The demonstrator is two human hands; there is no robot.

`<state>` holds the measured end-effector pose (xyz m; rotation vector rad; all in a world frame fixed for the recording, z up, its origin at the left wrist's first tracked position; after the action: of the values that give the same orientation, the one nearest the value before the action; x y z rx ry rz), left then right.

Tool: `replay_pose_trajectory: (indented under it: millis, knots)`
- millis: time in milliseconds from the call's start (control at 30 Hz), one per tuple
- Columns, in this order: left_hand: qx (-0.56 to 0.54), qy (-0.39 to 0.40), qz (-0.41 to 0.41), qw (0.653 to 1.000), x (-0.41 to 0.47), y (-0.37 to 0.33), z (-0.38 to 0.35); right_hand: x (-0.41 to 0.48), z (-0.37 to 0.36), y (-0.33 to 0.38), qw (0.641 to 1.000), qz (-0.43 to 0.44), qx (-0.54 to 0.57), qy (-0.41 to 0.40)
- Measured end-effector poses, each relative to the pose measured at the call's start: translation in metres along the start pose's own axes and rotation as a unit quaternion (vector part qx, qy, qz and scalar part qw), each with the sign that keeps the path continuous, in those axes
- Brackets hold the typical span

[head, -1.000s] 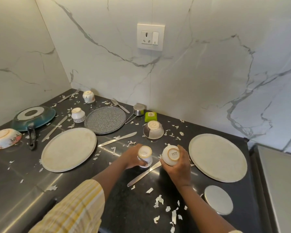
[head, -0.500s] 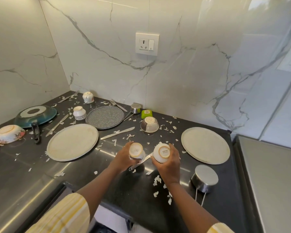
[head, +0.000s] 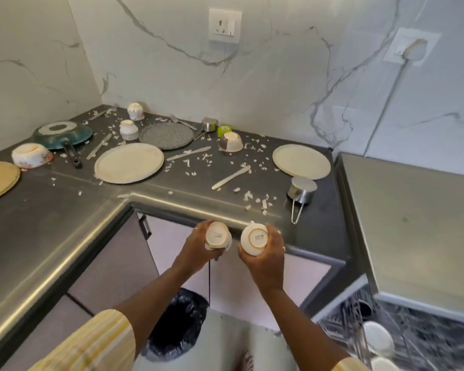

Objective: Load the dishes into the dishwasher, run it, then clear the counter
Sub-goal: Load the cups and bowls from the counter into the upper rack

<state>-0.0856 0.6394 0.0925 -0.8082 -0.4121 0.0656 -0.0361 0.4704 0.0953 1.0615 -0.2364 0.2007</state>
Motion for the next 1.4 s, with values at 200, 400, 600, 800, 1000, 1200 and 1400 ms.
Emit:
replay_pose_trajectory:
  millis: [200,400,600,800,1000,1200,1400]
  knots:
    - [-0.051,0.065,-0.018,0.996,-0.059,-0.032,-0.051,-0.067,0.052,-0.043,0.997,-0.064,-0.046,-0.009]
    - [-0.095,0.151,-0.014,0.984,-0.085,-0.06,-0.122,-0.105,0.105,-0.095,0.985,-0.149,-0.074,-0.055]
    - [-0.139,0.236,0.001,0.962,-0.101,-0.098,-0.209,-0.13,0.163,-0.166,0.961,-0.22,-0.123,-0.115]
    - [-0.184,0.308,-0.016,0.933,-0.096,-0.147,-0.3,-0.126,0.231,-0.239,0.917,-0.3,-0.149,-0.215]
    - [-0.139,0.37,-0.046,0.917,-0.068,-0.181,-0.393,-0.107,0.28,-0.308,0.884,-0.381,-0.136,-0.235]
    - [-0.076,0.384,-0.107,0.914,-0.031,-0.197,-0.477,-0.077,0.293,-0.367,0.864,-0.453,-0.081,-0.204]
    - [-0.022,0.446,-0.161,0.88,-0.014,-0.195,-0.538,-0.066,0.28,-0.412,0.856,-0.488,-0.066,-0.157]
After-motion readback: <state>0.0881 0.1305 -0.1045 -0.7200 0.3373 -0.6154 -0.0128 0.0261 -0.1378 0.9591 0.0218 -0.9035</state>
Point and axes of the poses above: each hand's wrist, its own x-axis towards the middle knuckle, its own z-axis out of the back of the hand, y = z × x, the point moved 1 cm from there along x, towards the middle knuckle, and after that the axes turned 14 degrees about -z, right-handed, at the moved point
